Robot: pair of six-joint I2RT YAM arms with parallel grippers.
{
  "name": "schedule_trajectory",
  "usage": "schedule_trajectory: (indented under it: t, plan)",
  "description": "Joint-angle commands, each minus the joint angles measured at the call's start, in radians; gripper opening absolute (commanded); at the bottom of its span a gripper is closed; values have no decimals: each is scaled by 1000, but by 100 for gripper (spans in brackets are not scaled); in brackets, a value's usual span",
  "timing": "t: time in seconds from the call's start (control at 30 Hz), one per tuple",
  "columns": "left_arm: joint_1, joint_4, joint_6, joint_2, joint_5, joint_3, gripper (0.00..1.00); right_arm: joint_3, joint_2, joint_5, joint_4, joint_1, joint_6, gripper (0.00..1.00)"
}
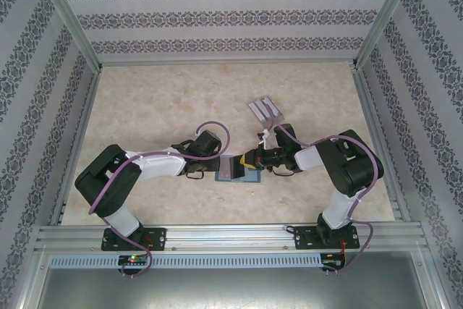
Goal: Put the credit cards into the card holder
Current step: Insert the credit card into the card slot.
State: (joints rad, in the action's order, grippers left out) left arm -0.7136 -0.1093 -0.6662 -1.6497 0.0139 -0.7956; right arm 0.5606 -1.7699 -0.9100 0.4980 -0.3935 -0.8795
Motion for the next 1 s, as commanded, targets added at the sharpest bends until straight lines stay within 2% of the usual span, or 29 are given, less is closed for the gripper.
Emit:
schedule_trajectory:
  t: [0.0,0.3,0.5,0.6,0.73,0.97]
  plan:
    - [-11,-71,-14,-24,-36,-19,19,-23,-9,56,66,-15,-30,0]
    - [-11,-46,-17,-31,-5,-10,17,-42,-11,120,135,-53,-73,1]
    - [-12,-50,-19,-35,-6,-10,17,-63,-51,136,244,-74,-135,4]
    - [-12,-50,-18,-34,-8,-8,16,-81,-47,170,244,-79,-150,8]
    - [-12,-52,-16,-38,-3,-13,16,-92,-1,179,194,-72,-117,20]
    - [-12,-66,-10,-36,-11,-22,16,-106,47,168,116,-50,-90,21]
